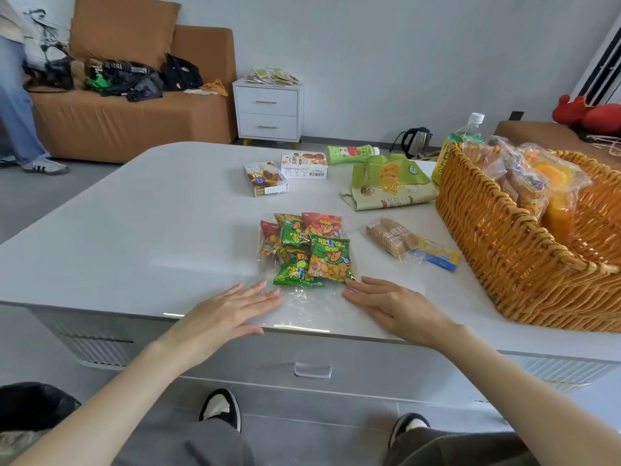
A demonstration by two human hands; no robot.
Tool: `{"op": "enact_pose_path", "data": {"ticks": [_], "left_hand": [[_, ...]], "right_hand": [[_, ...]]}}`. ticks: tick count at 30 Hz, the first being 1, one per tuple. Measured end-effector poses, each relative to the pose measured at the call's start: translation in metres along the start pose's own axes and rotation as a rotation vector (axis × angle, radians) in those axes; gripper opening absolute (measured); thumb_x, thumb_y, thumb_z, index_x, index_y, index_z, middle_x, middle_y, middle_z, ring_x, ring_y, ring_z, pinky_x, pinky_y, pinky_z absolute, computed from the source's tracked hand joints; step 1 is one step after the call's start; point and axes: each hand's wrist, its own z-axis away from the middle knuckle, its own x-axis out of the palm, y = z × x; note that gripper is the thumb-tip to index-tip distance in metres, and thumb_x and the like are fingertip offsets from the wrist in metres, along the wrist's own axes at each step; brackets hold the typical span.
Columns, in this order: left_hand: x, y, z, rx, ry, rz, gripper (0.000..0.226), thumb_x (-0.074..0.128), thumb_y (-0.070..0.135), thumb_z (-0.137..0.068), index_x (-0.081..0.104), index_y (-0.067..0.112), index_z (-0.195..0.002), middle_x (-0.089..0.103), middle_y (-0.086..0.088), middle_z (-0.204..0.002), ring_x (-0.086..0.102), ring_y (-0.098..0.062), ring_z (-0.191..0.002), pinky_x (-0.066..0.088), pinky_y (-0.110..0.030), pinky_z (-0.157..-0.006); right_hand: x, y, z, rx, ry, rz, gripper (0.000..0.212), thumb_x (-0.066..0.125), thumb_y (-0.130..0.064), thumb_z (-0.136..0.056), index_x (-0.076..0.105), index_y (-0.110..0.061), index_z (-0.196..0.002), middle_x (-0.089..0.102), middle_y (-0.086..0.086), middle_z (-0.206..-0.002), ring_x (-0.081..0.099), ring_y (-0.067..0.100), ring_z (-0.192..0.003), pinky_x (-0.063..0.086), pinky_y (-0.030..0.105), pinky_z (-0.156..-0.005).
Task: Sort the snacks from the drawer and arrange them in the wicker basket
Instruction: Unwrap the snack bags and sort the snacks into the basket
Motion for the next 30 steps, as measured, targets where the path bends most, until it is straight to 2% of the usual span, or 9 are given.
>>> {"op": "enact_pose_path", "data": {"ticks": [4,6,9,13,17,20,22,26,30], "left_hand": [[0.002,0.003,0.004,-0.055,0.075,0.182,0.054,0.032,0.054,-0.093,0.038,0.035,-0.143,0.030,0.031,-0.147,0.011,0.012,-0.139,0.006,-0.005,-0.111],[0.000,0.004,0.005,-0.103,0.057,0.271,0.055,0.029,0.064,-0.089,0.035,0.044,-0.140,0.022,0.046,-0.140,0.012,0.017,-0.137,0.009,-0.004,-0.111],[-0.002,0.001,0.006,-0.139,0.042,0.294,0.055,0.033,0.074,-0.083,0.038,0.053,-0.134,0.027,0.049,-0.135,0.019,0.022,-0.132,0.015,-0.006,-0.110],[-0.003,0.006,0.004,-0.219,0.083,0.362,0.046,0.053,0.055,-0.083,0.047,0.052,-0.129,0.037,0.039,-0.134,0.025,0.030,-0.122,0.019,0.002,-0.101],[-0.004,0.005,0.004,-0.247,0.156,0.473,0.037,0.058,0.035,-0.089,0.058,0.038,-0.126,0.052,0.031,-0.129,0.043,0.016,-0.121,0.034,-0.011,-0.105],[-0.003,0.006,0.004,-0.263,0.222,0.498,0.029,0.058,0.019,-0.093,0.066,0.032,-0.118,0.058,0.032,-0.119,0.051,0.014,-0.116,0.037,-0.007,-0.099],[-0.007,0.009,0.001,-0.354,0.265,0.644,0.023,0.055,0.020,-0.094,0.070,0.033,-0.107,0.064,0.032,-0.107,0.055,0.014,-0.109,0.038,-0.003,-0.092],[-0.016,0.015,-0.008,-0.502,0.284,0.930,0.022,0.053,0.020,-0.097,0.074,0.018,-0.099,0.074,0.013,-0.098,0.063,0.005,-0.101,0.041,-0.005,-0.087],[-0.017,0.023,-0.021,-0.693,0.329,1.040,0.021,0.055,0.021,-0.096,0.075,0.013,-0.092,0.075,0.005,-0.087,0.066,0.001,-0.091,0.039,-0.007,-0.079]], "right_hand": [[0.001,0.000,-0.001,0.083,0.024,-0.269,0.032,0.046,-0.036,-0.100,0.054,-0.047,-0.129,0.041,-0.030,-0.141,0.030,0.002,-0.139,0.027,0.018,-0.111],[-0.002,-0.003,-0.001,0.159,0.043,-0.481,0.028,0.046,-0.034,-0.100,0.063,-0.045,-0.120,0.051,-0.027,-0.135,0.033,-0.003,-0.136,0.023,0.006,-0.107],[-0.004,-0.007,-0.001,0.238,0.026,-0.713,0.028,0.047,-0.031,-0.101,0.070,-0.038,-0.114,0.058,-0.028,-0.126,0.031,-0.007,-0.134,0.021,-0.004,-0.098],[-0.009,-0.013,-0.001,0.289,0.030,-0.825,0.026,0.048,-0.031,-0.100,0.072,-0.034,-0.111,0.062,-0.028,-0.121,0.036,-0.011,-0.129,0.028,0.001,-0.098],[-0.013,-0.019,0.002,0.300,0.092,-0.920,0.026,0.053,-0.025,-0.098,0.070,-0.024,-0.117,0.063,-0.019,-0.124,0.049,-0.014,-0.118,0.036,0.002,-0.092],[-0.014,-0.021,0.004,0.277,0.133,-0.939,0.025,0.055,-0.020,-0.097,0.071,-0.020,-0.116,0.063,-0.017,-0.125,0.052,-0.013,-0.116,0.039,0.005,-0.093],[-0.015,-0.023,0.004,0.276,0.179,-0.967,0.022,0.056,-0.020,-0.096,0.073,-0.020,-0.110,0.064,-0.018,-0.121,0.055,-0.012,-0.112,0.041,0.006,-0.092],[-0.017,-0.024,0.005,0.322,0.205,-0.996,0.025,0.053,-0.023,-0.097,0.076,-0.014,-0.102,0.073,-0.012,-0.106,0.060,-0.006,-0.085,0.044,0.007,-0.078],[-0.010,-0.029,-0.008,0.497,0.296,-0.984,0.026,0.053,-0.020,-0.098,0.074,-0.012,-0.085,0.075,-0.004,-0.087,0.060,-0.005,-0.072,0.040,0.016,-0.064]]}}
